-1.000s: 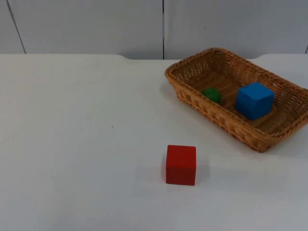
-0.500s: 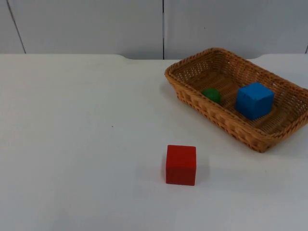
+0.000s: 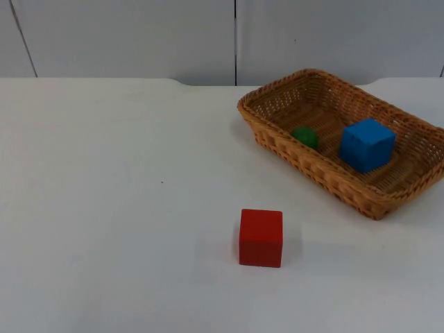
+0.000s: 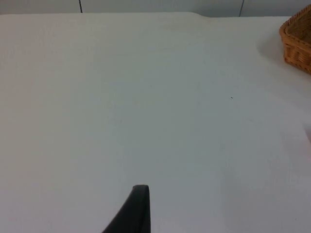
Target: Place all geometric objects except the red cube into the basket.
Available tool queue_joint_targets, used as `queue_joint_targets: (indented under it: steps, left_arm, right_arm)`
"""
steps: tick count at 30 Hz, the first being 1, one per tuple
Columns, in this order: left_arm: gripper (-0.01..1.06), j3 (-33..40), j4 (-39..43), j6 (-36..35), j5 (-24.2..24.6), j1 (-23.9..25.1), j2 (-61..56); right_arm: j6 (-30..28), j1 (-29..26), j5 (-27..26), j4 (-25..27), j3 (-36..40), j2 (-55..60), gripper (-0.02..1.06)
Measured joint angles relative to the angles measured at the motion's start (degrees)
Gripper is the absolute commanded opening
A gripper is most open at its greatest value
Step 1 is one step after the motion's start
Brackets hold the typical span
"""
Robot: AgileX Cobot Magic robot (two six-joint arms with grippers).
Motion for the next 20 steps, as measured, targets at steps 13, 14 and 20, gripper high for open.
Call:
queue_joint_targets:
  steps: [13, 14, 20]
  left_arm:
    - [1.05, 0.0, 0.0, 0.0, 0.0, 5.15, 0.0]
    - [1.05, 0.0, 0.13, 0.0, 0.0, 5.78, 0.0]
    - [1.05, 0.0, 0.23, 0.0, 0.0, 7.96, 0.0]
  right_arm:
    - [0.0, 0.0, 0.0, 0.0, 0.0, 0.0, 1.05]
    - [0.0, 0.0, 0.0, 0.0, 0.0, 0.0, 1.05]
    - [0.0, 0.0, 0.0, 0.0, 0.0, 0.0, 1.05]
